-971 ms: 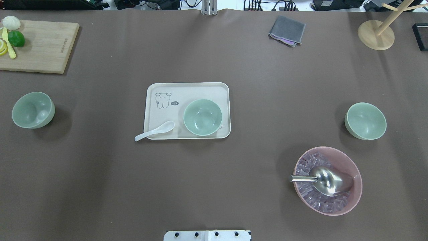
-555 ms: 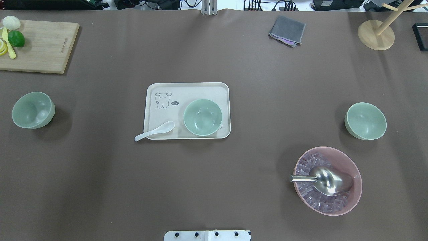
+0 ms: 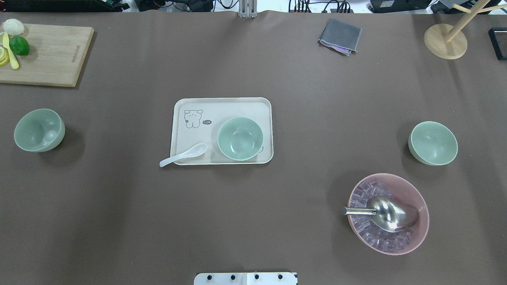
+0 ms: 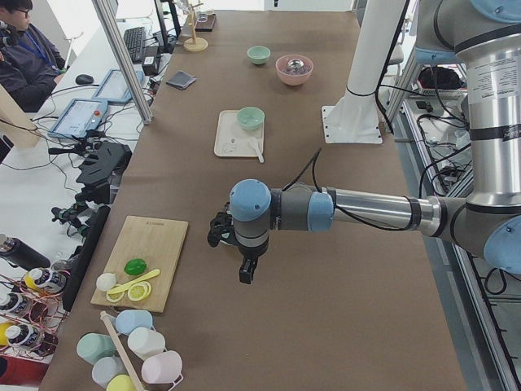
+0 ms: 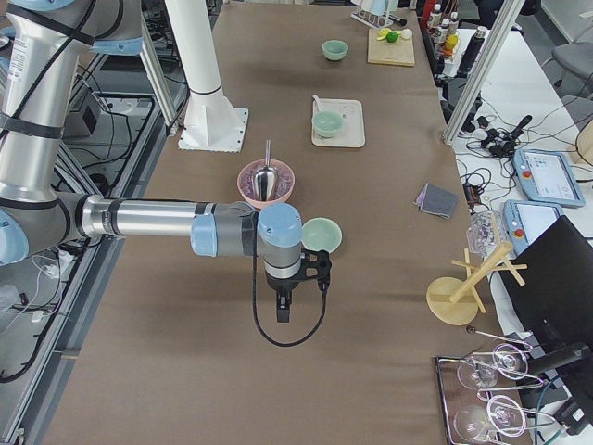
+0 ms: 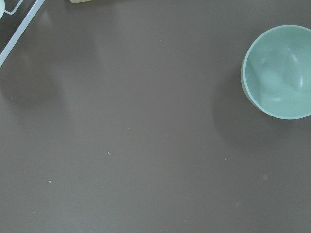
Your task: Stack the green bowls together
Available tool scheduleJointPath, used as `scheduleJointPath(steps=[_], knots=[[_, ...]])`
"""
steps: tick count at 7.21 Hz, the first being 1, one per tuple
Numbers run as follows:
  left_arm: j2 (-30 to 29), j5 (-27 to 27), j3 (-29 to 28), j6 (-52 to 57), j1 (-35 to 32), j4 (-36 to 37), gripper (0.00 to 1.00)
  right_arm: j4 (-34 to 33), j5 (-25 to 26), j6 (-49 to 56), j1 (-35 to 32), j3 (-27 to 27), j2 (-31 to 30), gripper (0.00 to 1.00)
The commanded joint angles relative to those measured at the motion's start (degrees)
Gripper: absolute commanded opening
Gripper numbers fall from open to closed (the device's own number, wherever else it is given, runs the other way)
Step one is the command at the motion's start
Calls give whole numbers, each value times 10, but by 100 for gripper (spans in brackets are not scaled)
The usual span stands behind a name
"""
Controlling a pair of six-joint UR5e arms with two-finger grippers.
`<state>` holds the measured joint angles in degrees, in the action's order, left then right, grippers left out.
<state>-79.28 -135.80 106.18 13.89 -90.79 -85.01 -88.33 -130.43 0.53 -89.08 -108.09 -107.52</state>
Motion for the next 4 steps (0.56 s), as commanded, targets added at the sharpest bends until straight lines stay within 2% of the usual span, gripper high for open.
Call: scheduleJointPath(steps=[1, 4], knots=[[0, -2, 9, 1, 0, -1, 98, 21, -7, -1, 1, 0, 0, 100], [-8, 0, 6, -1, 2, -1, 98, 110, -32, -2, 0, 4, -1, 100]])
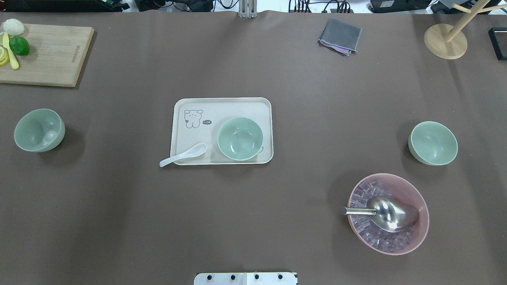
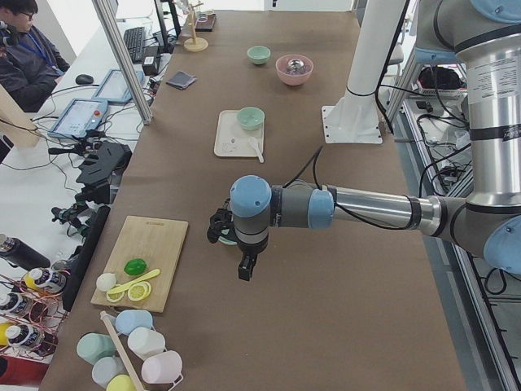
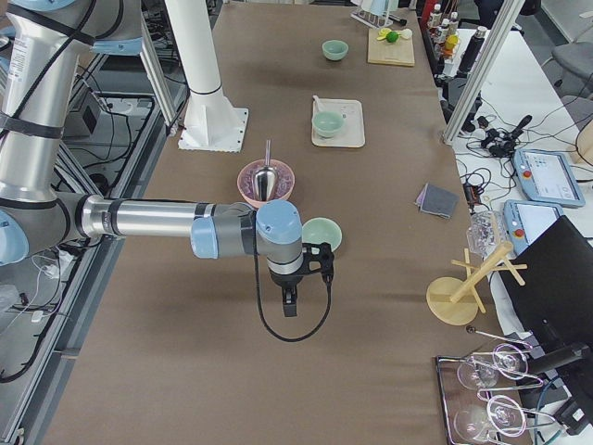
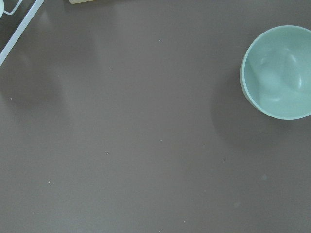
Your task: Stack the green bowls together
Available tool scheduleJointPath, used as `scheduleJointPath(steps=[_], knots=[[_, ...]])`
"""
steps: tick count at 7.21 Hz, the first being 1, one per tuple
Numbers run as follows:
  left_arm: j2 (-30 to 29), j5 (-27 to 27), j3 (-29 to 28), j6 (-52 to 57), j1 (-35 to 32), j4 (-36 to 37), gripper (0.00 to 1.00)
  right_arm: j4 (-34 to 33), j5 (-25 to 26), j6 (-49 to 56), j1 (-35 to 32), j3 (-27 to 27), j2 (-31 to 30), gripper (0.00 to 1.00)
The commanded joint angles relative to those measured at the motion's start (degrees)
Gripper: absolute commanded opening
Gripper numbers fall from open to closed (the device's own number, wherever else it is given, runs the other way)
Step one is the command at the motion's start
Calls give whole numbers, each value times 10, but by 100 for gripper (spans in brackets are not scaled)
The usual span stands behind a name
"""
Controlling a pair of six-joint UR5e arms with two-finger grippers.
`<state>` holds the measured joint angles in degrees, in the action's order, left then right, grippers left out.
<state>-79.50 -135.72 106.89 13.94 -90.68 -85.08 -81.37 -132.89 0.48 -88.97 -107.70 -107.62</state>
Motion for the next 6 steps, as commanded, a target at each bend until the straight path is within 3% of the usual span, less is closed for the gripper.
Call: scheduleJointPath(steps=[1, 4, 6], knots=[[-12, -2, 4, -4, 2, -1, 98, 89, -8, -2, -1, 1, 0, 100], [-24, -9, 17, -3, 1, -25, 98, 160, -29, -9, -1, -5, 4, 100], [-37, -2, -24, -5, 3, -174, 98, 159, -72, -59, -1, -3, 43, 99]])
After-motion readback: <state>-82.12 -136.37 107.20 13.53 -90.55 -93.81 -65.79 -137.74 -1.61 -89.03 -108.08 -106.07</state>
